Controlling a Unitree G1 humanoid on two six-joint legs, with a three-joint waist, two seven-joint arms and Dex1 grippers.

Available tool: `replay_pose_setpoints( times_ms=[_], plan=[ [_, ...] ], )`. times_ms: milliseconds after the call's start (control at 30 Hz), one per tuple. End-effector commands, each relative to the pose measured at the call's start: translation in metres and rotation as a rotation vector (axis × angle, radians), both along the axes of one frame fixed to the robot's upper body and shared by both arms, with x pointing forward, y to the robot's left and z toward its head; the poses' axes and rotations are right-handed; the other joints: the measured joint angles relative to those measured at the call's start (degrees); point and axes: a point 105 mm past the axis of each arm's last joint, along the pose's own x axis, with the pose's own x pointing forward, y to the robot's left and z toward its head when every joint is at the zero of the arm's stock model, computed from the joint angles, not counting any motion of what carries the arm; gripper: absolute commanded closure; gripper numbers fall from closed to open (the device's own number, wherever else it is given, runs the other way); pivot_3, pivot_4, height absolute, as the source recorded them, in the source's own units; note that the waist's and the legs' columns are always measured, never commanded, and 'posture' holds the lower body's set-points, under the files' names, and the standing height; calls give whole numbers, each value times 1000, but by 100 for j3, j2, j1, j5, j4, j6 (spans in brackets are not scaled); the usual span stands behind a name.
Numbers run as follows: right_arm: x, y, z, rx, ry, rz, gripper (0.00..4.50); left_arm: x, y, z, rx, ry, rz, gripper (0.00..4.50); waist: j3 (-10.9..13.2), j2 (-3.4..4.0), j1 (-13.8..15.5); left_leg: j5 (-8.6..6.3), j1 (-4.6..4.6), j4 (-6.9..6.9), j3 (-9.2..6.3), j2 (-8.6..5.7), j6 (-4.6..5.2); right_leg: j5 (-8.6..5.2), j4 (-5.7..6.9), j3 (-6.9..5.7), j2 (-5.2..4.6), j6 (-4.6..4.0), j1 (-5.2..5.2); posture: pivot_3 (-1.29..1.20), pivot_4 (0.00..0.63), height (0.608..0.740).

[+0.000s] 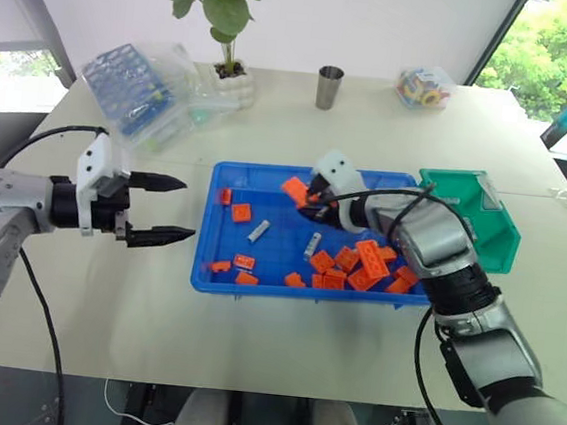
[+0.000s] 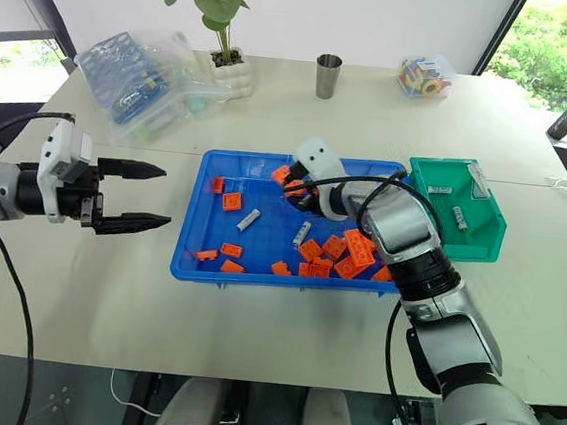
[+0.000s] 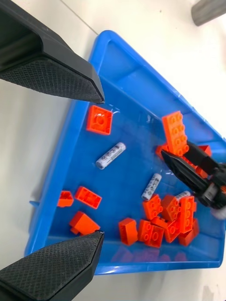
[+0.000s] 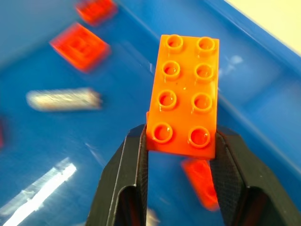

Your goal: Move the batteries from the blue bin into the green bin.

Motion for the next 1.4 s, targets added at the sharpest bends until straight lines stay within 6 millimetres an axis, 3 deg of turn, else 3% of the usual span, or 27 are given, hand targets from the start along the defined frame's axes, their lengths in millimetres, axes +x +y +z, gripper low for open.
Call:
replay_pose_setpoints(
  times_ms=[33,167,367,467,633,833,1067,1400],
  plan=[
    [8,2,10,14,-46,23,2206,1,-4,9,6,-51,-16,0,0,0,-8,0,0,0,0,1,0,0,0,0,1,0,0,0,150,716],
    [9,4,13,-15,-72,59,412,2,-4,9,3,-56,-13,0,0,0,-10,0,0,0,2,4,0,0,1,1,3,0,-1,0,150,716],
    [2,26,56,-8,-228,307,412,-2,-4,7,8,-50,-18,0,3,2,-6,0,0,0,1,4,-1,0,1,1,3,0,-2,0,150,716],
    [-9,44,62,-3,-224,481,412,-4,-5,7,9,-47,-23,0,3,0,-7,0,0,0,0,5,-1,0,1,0,4,0,-2,0,150,716],
    [-33,67,54,-5,-198,775,412,-6,-8,7,8,-44,-32,0,5,-1,-3,0,0,0,1,5,-1,0,1,0,4,0,0,0,150,716],
    [-20,75,35,-55,-199,810,412,-10,-10,10,1,-45,-30,0,6,-3,0,1,0,3,-1,5,-2,0,2,-1,2,1,2,0,150,716],
    [-11,73,-2,-134,-173,834,412,-13,-9,14,3,-51,-20,0,7,-2,-52,3,1,3,-2,6,-6,0,2,-2,4,0,1,0,150,716],
    [-8,83,-19,-134,-159,832,412,-16,-10,13,12,-43,-24,0,8,0,-153,5,2,1,-5,9,-10,0,4,-4,7,0,2,0,150,716]
  ],
)
